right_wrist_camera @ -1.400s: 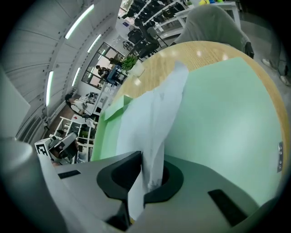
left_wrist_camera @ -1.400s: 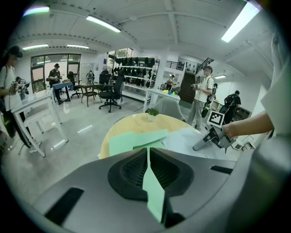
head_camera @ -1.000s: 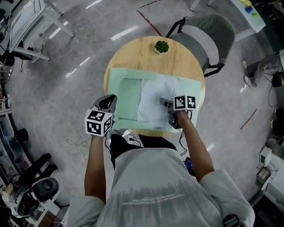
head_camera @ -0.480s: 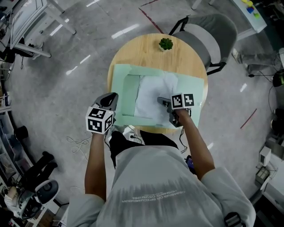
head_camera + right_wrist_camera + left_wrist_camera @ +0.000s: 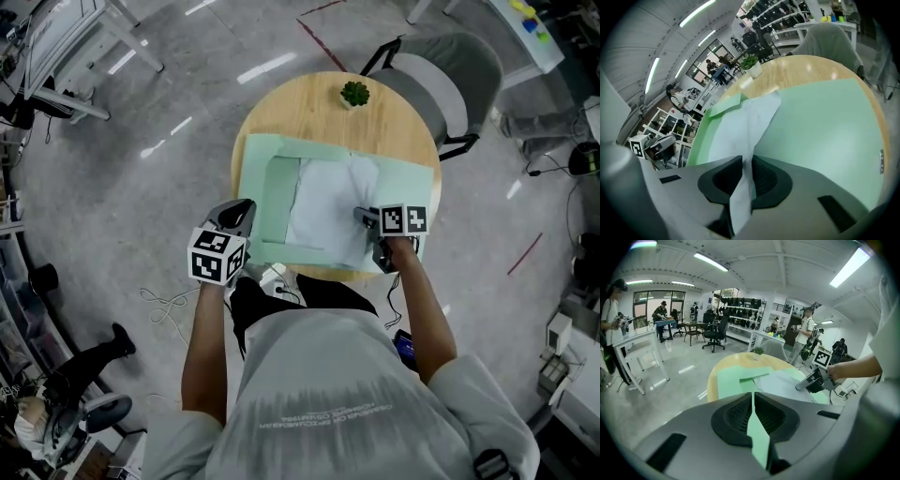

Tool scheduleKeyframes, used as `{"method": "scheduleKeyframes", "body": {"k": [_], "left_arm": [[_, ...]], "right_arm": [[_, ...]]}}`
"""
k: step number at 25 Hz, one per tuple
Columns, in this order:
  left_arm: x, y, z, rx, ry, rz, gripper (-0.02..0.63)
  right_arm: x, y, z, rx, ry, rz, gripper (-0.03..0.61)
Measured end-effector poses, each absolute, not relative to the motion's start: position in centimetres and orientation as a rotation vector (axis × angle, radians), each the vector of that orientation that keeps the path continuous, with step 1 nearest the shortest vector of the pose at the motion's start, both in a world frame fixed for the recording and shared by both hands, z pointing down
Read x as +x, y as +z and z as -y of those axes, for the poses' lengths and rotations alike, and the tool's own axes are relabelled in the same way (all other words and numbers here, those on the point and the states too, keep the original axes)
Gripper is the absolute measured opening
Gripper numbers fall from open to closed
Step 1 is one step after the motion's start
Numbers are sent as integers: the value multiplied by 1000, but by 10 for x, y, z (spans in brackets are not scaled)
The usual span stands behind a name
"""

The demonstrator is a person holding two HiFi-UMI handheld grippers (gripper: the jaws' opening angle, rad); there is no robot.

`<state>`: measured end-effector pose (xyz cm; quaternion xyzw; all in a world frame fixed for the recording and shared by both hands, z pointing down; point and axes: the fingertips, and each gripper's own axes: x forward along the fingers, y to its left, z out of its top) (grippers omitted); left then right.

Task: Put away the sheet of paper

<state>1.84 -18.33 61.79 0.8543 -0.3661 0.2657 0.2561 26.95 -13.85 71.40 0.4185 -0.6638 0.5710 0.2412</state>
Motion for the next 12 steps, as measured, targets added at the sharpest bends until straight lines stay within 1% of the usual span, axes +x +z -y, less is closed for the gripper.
{"method": "scheduleKeyframes", "body": {"k": [1,2,5,12], "left_arm": [[19,618,182,2316,721,993,32],[19,618,181,2315,722,991,32],[17,618,177,2310,725,992,32],[5,620,172,2291,718,1009,32]], "right_arm": [[270,714,139,1145,1549,1818,67],[269,713,140,1141,1538,1823,51],[259,713,142,1124,1534,1843,41],[226,709,156,1103,1571,1888,41]]}}
